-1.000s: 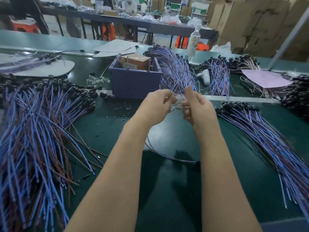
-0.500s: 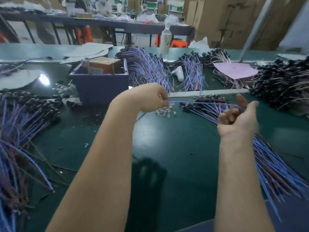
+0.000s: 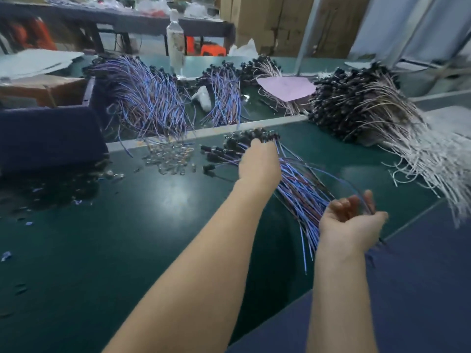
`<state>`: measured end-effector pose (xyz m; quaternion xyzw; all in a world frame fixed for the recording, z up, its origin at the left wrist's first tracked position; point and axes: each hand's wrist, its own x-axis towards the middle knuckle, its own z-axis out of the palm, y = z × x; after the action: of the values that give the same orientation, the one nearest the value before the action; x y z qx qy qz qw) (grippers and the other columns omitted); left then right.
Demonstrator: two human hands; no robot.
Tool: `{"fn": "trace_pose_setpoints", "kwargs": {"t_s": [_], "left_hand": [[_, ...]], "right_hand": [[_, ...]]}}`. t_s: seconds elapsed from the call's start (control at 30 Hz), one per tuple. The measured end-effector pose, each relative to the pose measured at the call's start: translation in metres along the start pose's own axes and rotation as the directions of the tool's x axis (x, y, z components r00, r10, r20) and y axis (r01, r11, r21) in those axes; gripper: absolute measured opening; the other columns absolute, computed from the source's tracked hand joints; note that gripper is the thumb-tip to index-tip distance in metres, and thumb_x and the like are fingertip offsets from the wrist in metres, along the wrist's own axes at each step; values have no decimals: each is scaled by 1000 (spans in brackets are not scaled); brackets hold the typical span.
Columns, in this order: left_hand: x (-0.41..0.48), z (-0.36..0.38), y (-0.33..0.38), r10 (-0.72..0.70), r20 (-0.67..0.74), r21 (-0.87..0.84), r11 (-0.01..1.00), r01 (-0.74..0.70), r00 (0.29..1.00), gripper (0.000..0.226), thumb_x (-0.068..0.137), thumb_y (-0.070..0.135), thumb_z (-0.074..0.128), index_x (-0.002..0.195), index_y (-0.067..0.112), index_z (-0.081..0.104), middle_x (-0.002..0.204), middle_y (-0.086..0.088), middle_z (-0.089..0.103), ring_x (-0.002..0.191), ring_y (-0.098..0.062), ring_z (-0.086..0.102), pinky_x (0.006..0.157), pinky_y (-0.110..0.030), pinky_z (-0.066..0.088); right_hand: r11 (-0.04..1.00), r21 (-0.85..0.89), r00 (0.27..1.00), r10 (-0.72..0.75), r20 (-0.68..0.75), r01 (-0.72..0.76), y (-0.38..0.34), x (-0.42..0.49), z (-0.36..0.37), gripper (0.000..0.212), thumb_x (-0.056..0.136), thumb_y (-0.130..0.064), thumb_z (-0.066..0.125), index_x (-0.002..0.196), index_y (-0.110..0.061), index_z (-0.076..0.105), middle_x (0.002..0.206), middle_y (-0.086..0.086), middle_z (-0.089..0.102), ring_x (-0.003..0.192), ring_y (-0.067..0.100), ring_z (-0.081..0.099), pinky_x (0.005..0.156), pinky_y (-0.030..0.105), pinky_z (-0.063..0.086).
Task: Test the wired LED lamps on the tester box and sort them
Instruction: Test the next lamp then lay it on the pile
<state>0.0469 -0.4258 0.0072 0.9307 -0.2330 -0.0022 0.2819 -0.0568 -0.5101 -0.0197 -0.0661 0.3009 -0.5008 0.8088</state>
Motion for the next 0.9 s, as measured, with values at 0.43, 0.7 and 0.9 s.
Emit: {"fn": "trace_pose_setpoints", "kwargs": {"t_s": [0.43, 0.7, 0.9], "left_hand": [[21, 56, -33, 152, -99, -62, 985, -158, 983, 19, 94, 10, 46, 101, 1, 62, 118, -11, 51, 105, -32, 51, 87, -41, 43], [21, 58, -43, -39, -177, 72, 996, 52, 983, 42, 89, 40, 60, 117, 11, 47, 126, -12, 45, 113, -31, 47, 92, -39, 37], [17, 20, -65, -187, -92, -512, 851, 115, 978, 13, 91, 15, 54, 99, 9, 63, 102, -10, 67, 99, -25, 61, 85, -29, 45]], "right_hand": [[798, -579, 974, -41, 224, 167, 45, -4, 2, 22, 90, -3, 47, 112, -1, 47, 82, 9, 53, 57, 17, 57, 51, 22, 54], [269, -919, 912, 217, 349, 287, 42, -5, -4, 40, 99, -29, 41, 70, -5, 54, 55, 8, 61, 41, 17, 63, 37, 20, 46], [116, -852, 813, 261, 521, 510, 73, -26, 2, 29, 96, -22, 46, 73, -13, 60, 50, -3, 60, 42, 11, 58, 54, 32, 52]]}}
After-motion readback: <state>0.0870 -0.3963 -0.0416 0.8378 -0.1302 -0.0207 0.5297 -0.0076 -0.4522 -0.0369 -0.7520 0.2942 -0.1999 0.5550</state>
